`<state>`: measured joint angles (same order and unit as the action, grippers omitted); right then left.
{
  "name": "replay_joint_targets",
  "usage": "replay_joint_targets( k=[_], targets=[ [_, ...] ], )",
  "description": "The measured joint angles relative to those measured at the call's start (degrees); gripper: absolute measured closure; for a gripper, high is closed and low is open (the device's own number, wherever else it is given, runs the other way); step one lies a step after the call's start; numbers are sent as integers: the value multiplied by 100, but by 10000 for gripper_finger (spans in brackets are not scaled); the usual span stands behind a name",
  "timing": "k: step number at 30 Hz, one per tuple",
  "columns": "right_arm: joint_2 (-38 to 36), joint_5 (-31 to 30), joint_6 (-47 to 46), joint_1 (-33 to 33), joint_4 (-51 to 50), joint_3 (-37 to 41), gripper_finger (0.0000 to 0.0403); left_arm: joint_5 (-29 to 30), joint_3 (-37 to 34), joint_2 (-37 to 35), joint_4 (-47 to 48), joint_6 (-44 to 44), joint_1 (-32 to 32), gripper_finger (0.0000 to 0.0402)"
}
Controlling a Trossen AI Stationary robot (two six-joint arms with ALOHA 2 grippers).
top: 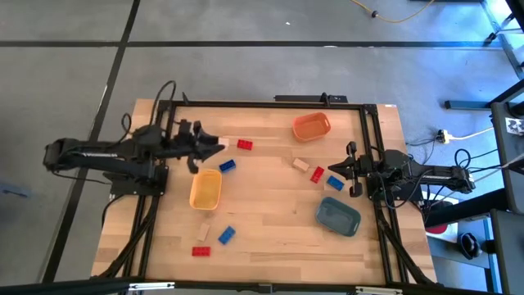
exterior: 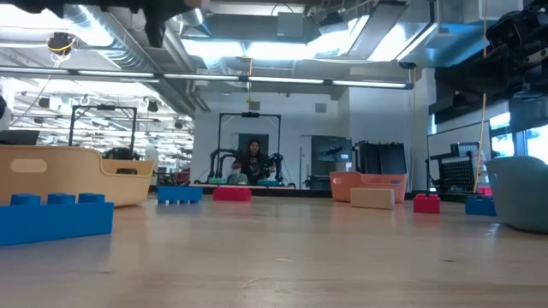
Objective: Sort & place blocks by color
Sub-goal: Put the top left brown block into the yellow bin
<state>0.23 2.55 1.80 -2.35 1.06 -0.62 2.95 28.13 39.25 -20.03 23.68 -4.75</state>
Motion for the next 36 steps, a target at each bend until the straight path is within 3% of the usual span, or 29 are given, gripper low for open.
replay_joint_targets(
  k=[5,14,18,21,24,26,30,32,36],
  targets=[
    [0,1,-1,1,-1,0,396,349,-115,-99,1,-12,253,282],
    [2,0,22,2,-2,0,396,348,-115,-110,-17,20,273,282],
    [2,-132,750,0,196,0,396,351,-115,-110,-16,20,273,282],
    [2,78,287,0,941,0,396,347,-115,-109,-18,22,270,282],
    [1,481,-983,1,2546,0,396,339,-115,-108,-18,22,270,282],
    [3,370,-1597,2,3767,-4,396,338,-115,-108,-16,20,270,282],
    [26,-51,-1665,0,5518,-11,396,334,-115,-108,-18,20,268,282],
    [88,-42,-1686,0,5633,-136,396,298,-115,-108,-18,20,268,282],
    [773,-449,-2168,1,4614,-838,396,248,-115,-108,-20,28,268,282]
  ],
)
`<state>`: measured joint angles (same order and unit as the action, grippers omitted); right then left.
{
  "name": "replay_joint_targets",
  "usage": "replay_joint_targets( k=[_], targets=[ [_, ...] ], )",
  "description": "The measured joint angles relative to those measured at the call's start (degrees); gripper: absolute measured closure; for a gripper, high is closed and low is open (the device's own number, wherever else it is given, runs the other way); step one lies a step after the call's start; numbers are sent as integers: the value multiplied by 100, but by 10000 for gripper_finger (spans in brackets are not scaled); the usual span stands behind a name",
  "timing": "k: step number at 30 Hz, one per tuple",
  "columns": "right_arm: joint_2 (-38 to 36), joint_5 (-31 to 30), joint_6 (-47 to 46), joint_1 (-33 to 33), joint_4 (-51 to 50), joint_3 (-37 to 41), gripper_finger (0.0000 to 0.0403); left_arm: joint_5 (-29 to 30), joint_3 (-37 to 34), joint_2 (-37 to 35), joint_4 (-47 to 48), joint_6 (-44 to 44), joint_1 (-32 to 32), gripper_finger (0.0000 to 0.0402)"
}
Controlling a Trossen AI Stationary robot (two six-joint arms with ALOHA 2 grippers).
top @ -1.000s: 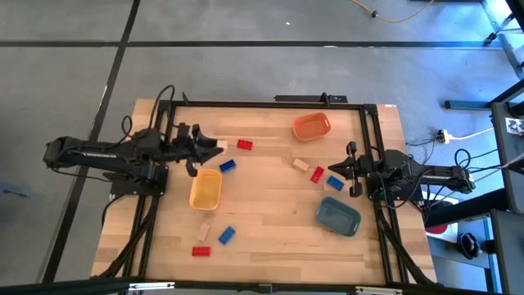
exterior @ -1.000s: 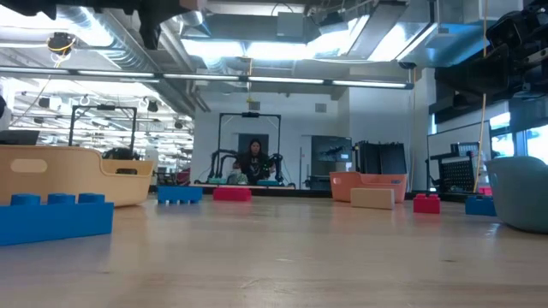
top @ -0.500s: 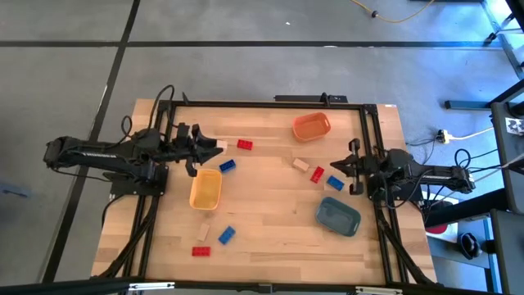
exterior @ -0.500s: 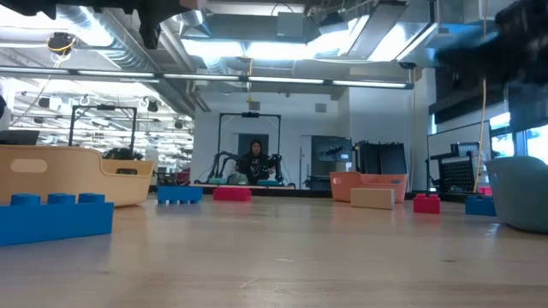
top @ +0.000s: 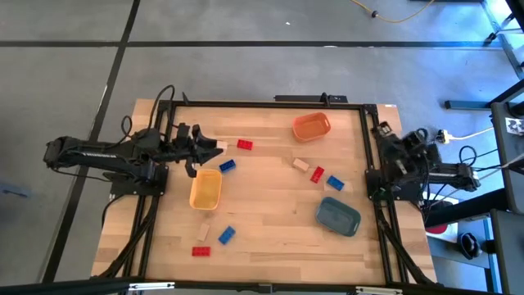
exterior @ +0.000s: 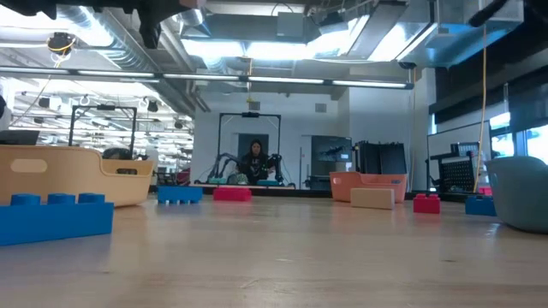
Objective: Sort & place blocks by color
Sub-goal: Put the top left brown block into the yellow bin
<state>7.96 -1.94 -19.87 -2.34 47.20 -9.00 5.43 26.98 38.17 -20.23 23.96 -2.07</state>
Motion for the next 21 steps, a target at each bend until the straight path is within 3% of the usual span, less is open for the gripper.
replay_joint_targets(
  k=[7,11,14,21],
  targets=[
    [2177,-87,-118,-1,-1787,-1760,396,-46,2,0,0,108,0,282],
    [3049,21,-245,0,-2245,-2430,396,-46,2,0,0,65,0,282],
    [3479,81,-235,-1,-2318,-2768,396,-52,2,0,1,49,0,282],
    [3760,1204,94,-12,-2772,-3145,396,-63,6,0,2,-20,0,282]
  ],
)
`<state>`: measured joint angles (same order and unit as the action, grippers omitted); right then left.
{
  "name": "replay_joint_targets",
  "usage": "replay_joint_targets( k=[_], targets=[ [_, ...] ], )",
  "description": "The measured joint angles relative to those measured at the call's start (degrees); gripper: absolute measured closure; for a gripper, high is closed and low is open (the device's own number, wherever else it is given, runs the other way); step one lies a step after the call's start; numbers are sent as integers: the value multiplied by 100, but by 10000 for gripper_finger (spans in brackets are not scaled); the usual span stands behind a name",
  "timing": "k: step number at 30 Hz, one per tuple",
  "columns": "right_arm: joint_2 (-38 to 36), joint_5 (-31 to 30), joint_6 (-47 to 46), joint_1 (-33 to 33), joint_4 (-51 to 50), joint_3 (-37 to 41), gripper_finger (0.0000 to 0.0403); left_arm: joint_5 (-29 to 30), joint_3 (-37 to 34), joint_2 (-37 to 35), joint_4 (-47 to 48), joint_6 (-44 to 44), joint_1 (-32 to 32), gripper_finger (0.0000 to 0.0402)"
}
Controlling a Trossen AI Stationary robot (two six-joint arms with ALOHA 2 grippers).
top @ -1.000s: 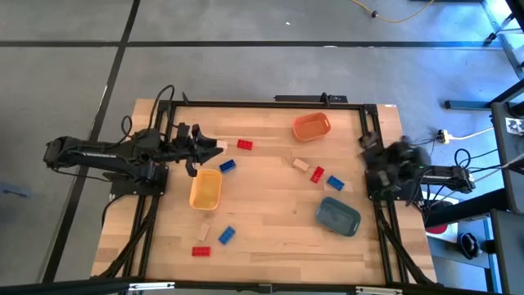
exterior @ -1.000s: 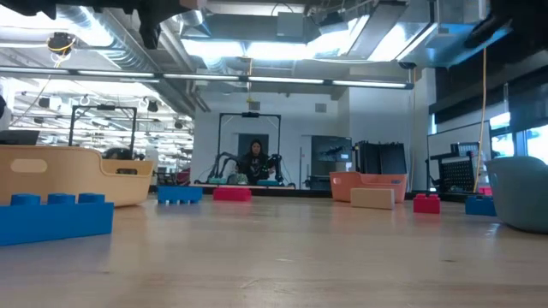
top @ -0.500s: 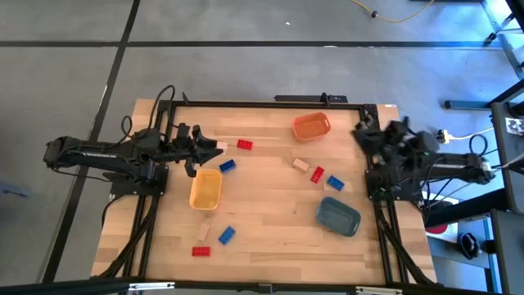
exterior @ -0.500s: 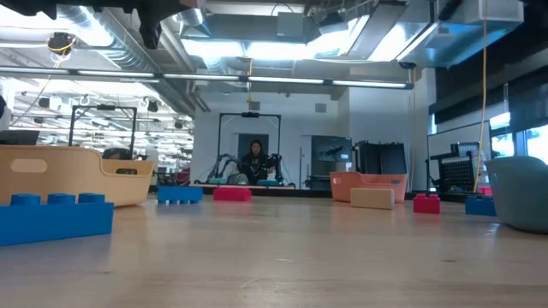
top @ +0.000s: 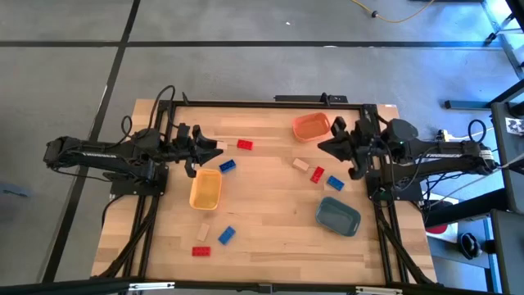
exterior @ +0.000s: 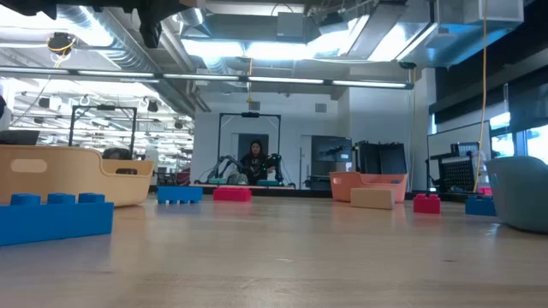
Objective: Sort & place blocks by color
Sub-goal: Put the top left brown block into the yellow bin
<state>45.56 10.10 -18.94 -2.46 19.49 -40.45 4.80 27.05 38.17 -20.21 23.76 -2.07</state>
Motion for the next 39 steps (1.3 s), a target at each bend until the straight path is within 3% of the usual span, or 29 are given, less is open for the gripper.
replay_joint_targets(
  k=[15,19,24,26,32,39],
  targets=[
    [-2,7,279,-2,-390,2,396,-136,52,0,156,4,0,282],
    [4,5,275,-2,-432,4,396,-554,646,25,1847,247,34,282],
    [23,-65,286,-2,-443,4,396,-649,1489,473,4779,316,471,282],
    [26,-189,290,-2,-463,7,396,-647,1598,720,5528,340,717,282],
    [27,-471,293,-4,-566,11,396,-378,1414,1554,6288,463,1286,282],
    [96,-467,269,-4,-583,11,396,230,1260,2607,6318,-216,1221,282]
  ],
)
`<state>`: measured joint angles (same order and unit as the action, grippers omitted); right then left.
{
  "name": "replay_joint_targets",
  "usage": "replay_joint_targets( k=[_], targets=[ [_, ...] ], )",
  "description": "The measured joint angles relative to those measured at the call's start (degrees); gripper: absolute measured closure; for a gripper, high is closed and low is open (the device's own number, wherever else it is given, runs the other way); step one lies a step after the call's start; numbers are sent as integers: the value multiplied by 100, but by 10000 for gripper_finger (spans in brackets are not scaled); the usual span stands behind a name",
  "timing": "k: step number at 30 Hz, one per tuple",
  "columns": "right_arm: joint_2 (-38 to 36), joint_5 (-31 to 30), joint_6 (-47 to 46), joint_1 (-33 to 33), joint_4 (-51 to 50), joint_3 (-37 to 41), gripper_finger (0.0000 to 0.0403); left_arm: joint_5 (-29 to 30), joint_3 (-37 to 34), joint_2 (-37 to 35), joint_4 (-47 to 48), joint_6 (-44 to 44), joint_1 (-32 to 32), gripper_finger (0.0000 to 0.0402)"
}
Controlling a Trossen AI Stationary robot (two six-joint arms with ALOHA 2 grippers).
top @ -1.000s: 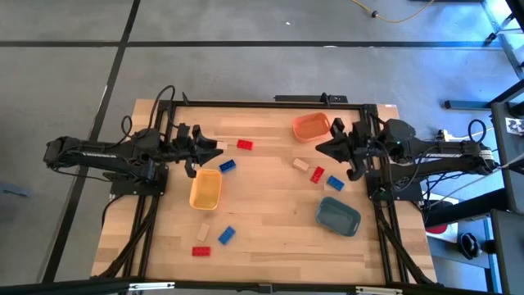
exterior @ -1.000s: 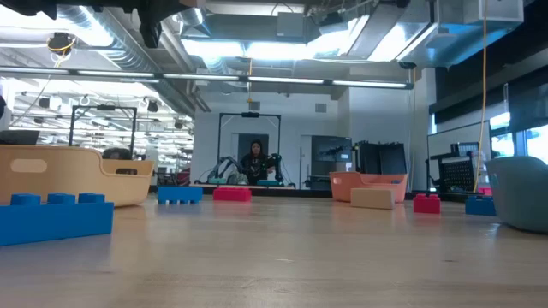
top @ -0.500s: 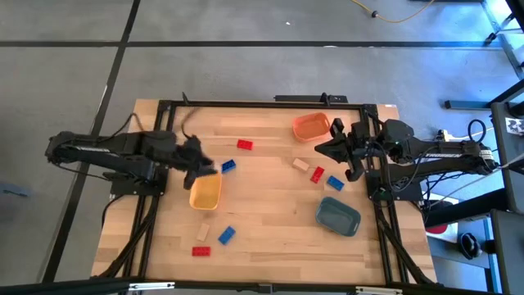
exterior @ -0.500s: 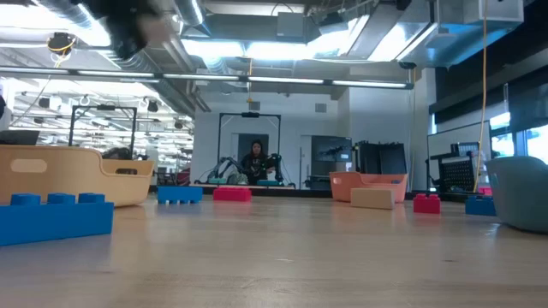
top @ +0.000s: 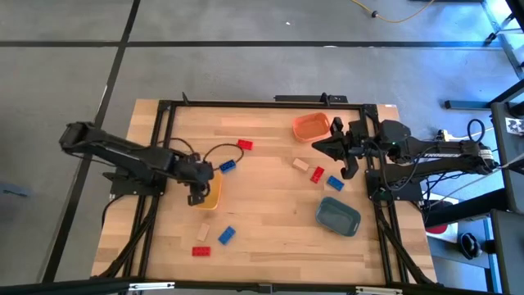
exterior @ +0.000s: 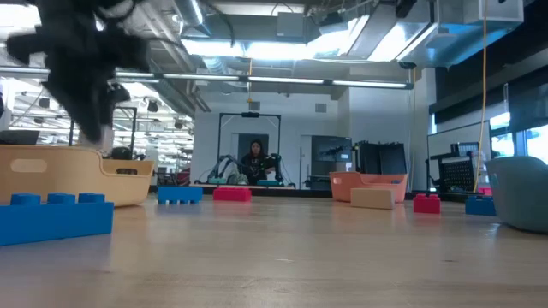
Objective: Sort & place blocks by color
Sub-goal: Put the top left brown block into the yellow bin
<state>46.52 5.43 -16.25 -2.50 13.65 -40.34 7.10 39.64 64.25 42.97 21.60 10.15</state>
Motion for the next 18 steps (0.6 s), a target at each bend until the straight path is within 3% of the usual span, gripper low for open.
replay_joint_targets(
  k=[10,18],
  targets=[
    [177,4,-3,0,10,0,396,-97,-7,1112,-357,-413,-360,270],
    [252,20,-14,0,19,0,396,-363,-9,1268,-420,-410,-632,243]
  ],
)
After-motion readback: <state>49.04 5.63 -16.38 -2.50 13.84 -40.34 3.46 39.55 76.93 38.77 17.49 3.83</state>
